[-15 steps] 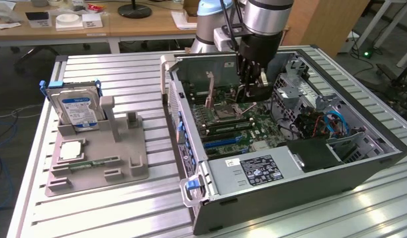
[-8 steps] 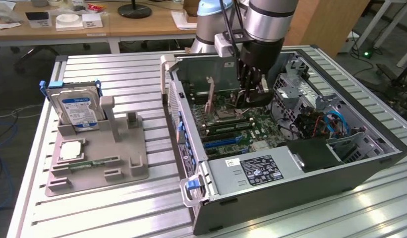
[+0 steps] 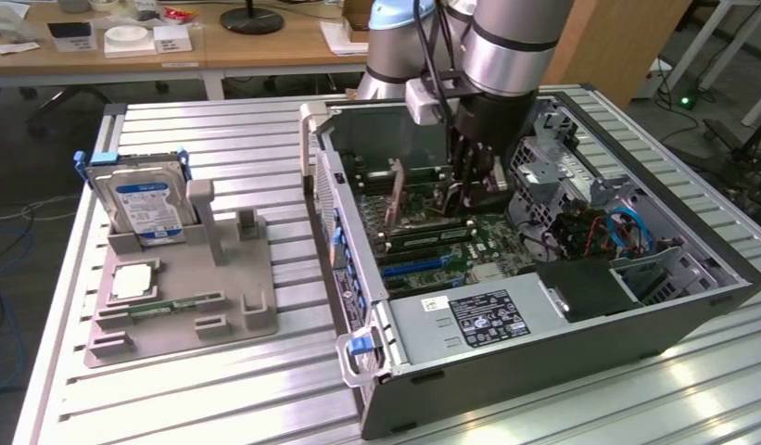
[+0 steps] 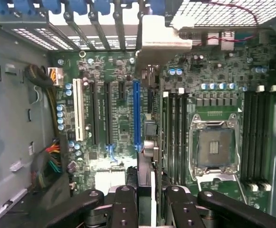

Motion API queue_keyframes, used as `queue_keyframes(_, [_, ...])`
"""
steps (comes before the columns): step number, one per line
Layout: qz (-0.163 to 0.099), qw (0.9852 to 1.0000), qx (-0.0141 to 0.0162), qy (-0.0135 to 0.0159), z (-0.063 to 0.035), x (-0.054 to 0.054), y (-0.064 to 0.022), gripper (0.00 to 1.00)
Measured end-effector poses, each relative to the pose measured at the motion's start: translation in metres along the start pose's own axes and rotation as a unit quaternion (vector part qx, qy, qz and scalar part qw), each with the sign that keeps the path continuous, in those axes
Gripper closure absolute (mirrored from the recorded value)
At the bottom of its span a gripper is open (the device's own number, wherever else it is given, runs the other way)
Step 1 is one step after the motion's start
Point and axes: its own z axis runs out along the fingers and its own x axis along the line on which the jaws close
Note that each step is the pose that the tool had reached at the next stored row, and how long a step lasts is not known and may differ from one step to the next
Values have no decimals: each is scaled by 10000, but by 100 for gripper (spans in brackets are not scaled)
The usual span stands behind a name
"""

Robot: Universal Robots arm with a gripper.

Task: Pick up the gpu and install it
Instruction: 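Insert the gpu into the slot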

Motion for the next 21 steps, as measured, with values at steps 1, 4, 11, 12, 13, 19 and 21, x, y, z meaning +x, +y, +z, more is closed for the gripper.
queue_keyframes(1, [1,10000,0,0,12,2,4,72])
queue_keyframes(4, [0,10000,-2,0,55,7,61,72])
queue_keyframes(11, [0,10000,-3,1,119,38,186,72])
queue_keyframes(12, [0,10000,-2,1,124,64,185,72])
queue_keyframes(13, [0,10000,-2,1,131,95,184,72])
queue_keyframes(19, [1,10000,-2,0,201,174,185,72])
queue_keyframes(21, [1,10000,-2,1,235,171,192,72])
